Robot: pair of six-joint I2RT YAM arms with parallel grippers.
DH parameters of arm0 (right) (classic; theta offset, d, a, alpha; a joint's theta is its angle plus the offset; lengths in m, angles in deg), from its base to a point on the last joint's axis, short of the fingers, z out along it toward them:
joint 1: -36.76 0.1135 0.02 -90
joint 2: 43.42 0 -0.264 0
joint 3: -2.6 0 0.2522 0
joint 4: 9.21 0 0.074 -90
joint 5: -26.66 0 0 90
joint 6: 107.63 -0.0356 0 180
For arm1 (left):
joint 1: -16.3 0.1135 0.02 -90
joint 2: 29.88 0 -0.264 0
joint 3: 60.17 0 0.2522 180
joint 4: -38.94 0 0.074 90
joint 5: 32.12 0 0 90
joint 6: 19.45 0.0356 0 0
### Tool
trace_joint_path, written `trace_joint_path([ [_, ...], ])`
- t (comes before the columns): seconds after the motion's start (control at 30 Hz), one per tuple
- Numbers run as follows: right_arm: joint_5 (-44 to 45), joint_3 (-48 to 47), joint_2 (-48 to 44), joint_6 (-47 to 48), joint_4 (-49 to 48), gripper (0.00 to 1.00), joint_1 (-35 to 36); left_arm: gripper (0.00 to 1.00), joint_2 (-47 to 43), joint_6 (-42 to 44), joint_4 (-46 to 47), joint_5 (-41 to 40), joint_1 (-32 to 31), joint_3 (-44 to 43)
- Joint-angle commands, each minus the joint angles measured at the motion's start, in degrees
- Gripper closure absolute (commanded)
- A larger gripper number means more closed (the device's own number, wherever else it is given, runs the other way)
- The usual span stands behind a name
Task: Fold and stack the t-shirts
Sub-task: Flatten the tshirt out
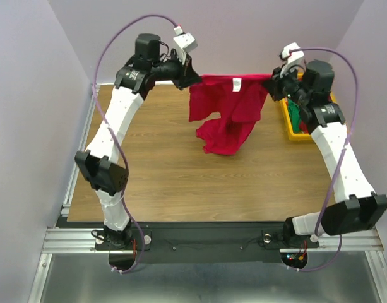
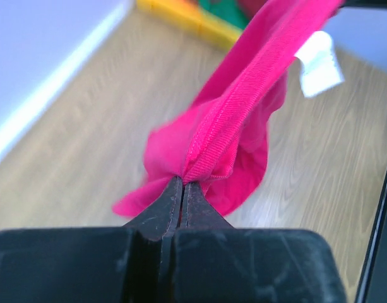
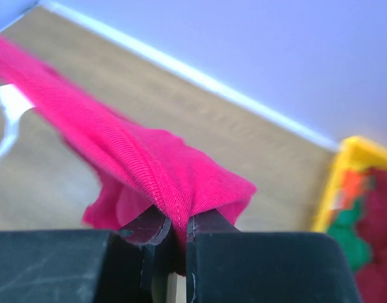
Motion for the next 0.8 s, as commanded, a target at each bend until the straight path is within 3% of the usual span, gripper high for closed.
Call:
trace_joint_path([
  [0.0, 15.44, -6.76, -5.42, 5.33, -1.38, 0.99, -1.27, 1.00, -10.17, -0.07, 0.74, 1.77, -1.23, -5.23],
  [0.2, 28.80, -18.35, -9.47, 7.70, -2.16, 0.99, -1.27, 1.00, -18.78, 1.00, 0.73, 1.87, -10.64, -2.07],
  [0.37, 33.12, -29.06, -7.91, 13.67, -6.56, 0.99, -1.36, 1.00, -20.72, -13.39, 10.55, 6.86, -13.90, -3.73],
  [0.53, 25.23, -34.62, -2.19, 16.94, -9.20, 0.99, -1.27, 1.00, -23.53, -23.00, 16.82, 8.02, -13.02, -0.50],
  [0.67, 10.06, -35.33, 3.70, 15.10, -9.55, 0.99, -1.36, 1.00, -29.40, -30.53, 19.18, 10.99, -6.80, 14.31],
  [0.77, 2.03, -30.95, 8.00, 12.02, -9.55, 0.99, 0.56, 1.00, -32.84, -34.34, 18.85, 13.11, 1.37, 26.26],
])
